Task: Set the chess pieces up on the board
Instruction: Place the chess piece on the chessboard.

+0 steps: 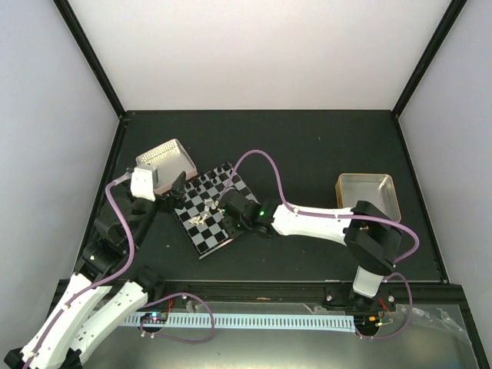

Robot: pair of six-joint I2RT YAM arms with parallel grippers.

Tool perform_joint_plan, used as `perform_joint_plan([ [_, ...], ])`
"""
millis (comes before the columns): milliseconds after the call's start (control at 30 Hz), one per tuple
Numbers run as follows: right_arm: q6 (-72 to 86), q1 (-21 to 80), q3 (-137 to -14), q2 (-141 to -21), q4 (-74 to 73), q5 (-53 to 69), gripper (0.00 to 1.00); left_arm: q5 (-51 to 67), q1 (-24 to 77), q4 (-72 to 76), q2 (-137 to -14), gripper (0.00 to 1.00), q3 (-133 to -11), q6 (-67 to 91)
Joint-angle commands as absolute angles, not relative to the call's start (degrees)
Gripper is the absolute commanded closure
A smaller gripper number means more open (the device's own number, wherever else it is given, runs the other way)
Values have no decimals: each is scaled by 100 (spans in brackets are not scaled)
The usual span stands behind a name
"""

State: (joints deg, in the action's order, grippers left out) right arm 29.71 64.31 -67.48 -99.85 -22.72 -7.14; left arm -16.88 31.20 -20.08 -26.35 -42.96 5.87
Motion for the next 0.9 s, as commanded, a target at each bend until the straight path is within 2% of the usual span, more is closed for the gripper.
perform_joint_plan([
  [0, 3080, 6474, -6724, -10053, -2280, -948, 99, -1602, 3100, -1988, -2662, 1, -4318, 512],
  [600, 3216, 6473, -6882, -10473, -2585, -1246, 98, -1582, 3102, -2008, -2751, 1, -4307, 426],
  [867, 3357, 6477, -6846, -10520, -2497, -1353, 88, -1599, 3102, -2008, -2786, 1, -4307, 435],
])
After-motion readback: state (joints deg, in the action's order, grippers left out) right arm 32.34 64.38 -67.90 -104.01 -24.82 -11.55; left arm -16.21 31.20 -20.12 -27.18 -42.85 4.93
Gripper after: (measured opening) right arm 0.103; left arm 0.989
